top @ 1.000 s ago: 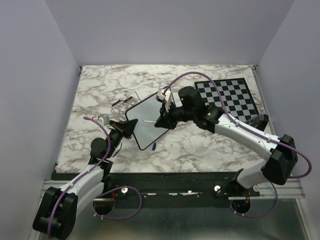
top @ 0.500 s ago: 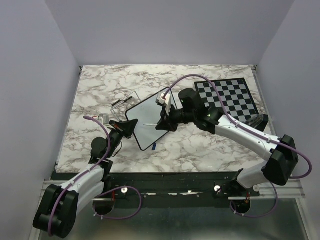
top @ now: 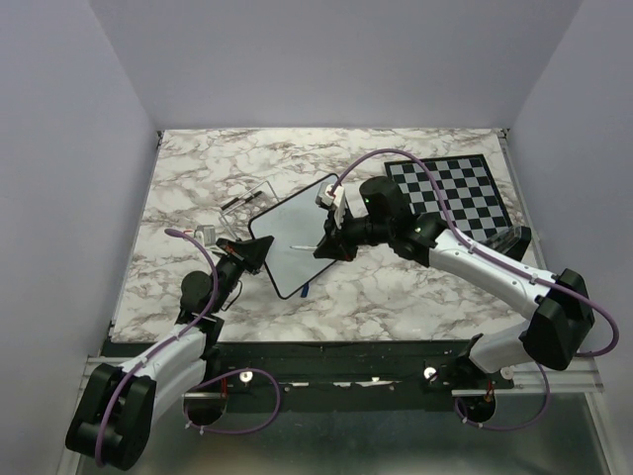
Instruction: Write a sentence on the whiteboard
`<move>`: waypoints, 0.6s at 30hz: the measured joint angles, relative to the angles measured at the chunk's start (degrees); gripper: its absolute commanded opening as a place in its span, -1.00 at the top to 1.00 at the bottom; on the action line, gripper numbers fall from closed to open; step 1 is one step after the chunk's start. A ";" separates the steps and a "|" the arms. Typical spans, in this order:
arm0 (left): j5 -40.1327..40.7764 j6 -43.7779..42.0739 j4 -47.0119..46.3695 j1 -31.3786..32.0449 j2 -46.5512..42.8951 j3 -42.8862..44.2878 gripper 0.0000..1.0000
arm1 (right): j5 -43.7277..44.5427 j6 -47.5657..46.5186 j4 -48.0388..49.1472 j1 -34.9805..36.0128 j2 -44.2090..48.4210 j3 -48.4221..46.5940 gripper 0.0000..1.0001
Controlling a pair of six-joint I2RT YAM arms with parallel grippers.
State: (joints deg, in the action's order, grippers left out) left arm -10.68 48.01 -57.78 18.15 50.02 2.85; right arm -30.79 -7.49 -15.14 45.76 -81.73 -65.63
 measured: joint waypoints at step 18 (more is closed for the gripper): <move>0.02 0.44 -0.92 0.00 1.11 0.00 1.00 | -1.81 -0.61 0.55 0.00 -0.02 0.46 0.99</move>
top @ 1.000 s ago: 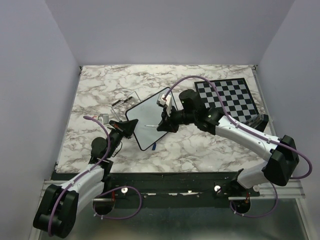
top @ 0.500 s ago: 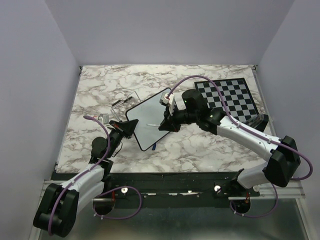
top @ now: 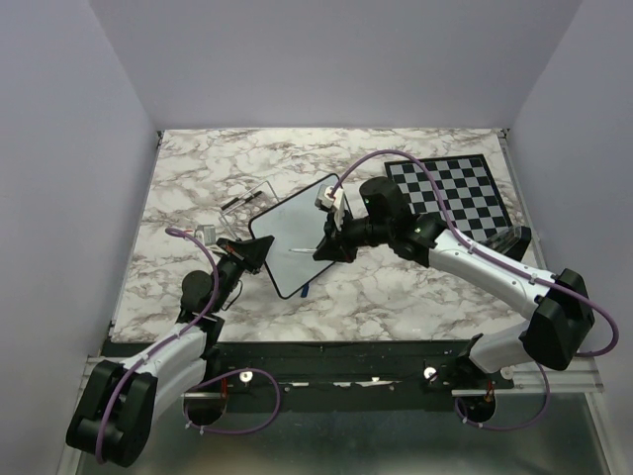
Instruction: Write a sentence on the whiteboard
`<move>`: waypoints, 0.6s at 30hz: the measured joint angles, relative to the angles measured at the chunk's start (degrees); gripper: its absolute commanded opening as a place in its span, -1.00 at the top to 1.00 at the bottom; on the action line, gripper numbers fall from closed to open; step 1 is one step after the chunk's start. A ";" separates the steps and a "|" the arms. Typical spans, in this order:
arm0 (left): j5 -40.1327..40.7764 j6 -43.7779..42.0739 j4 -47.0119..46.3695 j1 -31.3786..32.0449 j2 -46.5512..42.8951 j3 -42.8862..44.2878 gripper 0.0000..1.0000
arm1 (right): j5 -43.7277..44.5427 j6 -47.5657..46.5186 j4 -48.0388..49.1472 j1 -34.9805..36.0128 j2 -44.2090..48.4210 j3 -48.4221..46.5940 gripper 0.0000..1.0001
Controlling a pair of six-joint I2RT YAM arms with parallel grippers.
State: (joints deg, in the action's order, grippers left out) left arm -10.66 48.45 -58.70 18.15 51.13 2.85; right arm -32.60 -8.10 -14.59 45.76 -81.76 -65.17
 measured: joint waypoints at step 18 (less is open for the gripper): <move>0.87 1.42 -0.37 0.00 0.22 0.00 1.00 | -2.56 -2.03 -0.02 0.00 -0.02 0.00 0.99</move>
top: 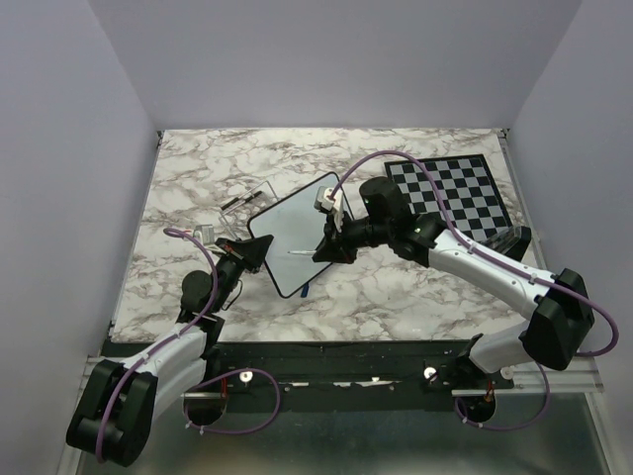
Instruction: Write a sentence on the whiteboard
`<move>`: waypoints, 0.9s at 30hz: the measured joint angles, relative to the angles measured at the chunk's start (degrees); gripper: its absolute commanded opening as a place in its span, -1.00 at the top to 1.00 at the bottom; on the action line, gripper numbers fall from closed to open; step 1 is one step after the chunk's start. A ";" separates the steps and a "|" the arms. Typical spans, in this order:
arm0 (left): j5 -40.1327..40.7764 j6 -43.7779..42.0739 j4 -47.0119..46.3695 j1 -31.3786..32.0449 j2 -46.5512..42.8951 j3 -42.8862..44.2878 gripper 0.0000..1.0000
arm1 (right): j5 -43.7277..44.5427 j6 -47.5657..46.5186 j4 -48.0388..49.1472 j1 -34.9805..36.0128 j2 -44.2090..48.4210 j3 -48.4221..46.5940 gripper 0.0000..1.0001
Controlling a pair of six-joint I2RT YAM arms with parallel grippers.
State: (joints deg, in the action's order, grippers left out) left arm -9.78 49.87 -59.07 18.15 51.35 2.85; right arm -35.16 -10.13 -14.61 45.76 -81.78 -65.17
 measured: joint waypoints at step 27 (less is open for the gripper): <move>1.25 1.22 -2.45 0.87 2.05 0.00 1.00 | 7.21 3.61 0.42 2.56 -4.92 -2.99 0.99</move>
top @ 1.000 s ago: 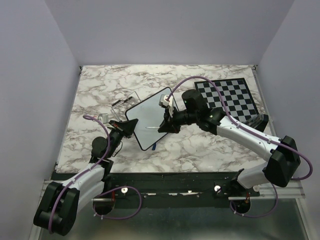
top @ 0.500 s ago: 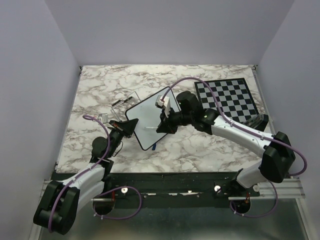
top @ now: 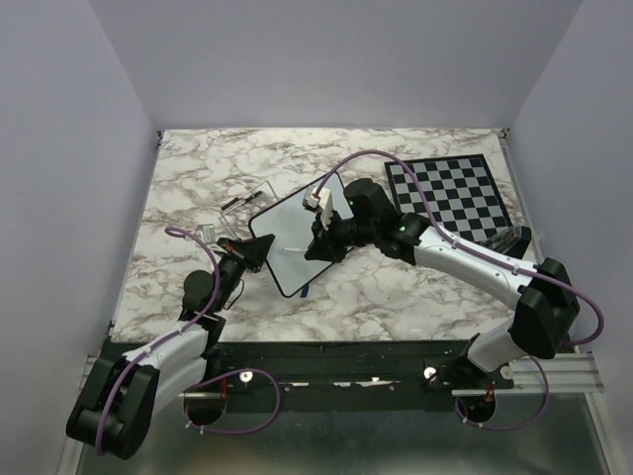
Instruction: Write a sentence on the whiteboard
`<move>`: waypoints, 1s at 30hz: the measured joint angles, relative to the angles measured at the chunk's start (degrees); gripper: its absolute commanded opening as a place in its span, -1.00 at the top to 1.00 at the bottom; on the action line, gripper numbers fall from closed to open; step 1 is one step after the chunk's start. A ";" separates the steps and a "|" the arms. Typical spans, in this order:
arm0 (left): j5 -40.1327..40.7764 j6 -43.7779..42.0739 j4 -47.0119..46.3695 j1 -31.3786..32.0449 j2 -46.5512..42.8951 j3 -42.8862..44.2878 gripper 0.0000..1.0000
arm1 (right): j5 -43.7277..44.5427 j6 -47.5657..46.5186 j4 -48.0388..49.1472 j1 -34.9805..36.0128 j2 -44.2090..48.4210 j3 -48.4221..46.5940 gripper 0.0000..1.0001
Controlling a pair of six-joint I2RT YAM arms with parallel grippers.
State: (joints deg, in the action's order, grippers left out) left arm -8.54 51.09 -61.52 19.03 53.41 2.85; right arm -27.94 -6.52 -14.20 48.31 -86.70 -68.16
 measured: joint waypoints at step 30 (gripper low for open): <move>0.00 -0.02 -1.86 0.24 1.16 0.00 1.00 | -4.26 -5.09 -2.01 0.00 -0.04 0.00 0.99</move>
State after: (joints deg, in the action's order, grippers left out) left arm -8.54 51.07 -63.37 19.27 54.57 2.85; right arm -32.21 -11.62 -16.21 48.31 -86.74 -68.16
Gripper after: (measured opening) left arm 0.053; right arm 0.118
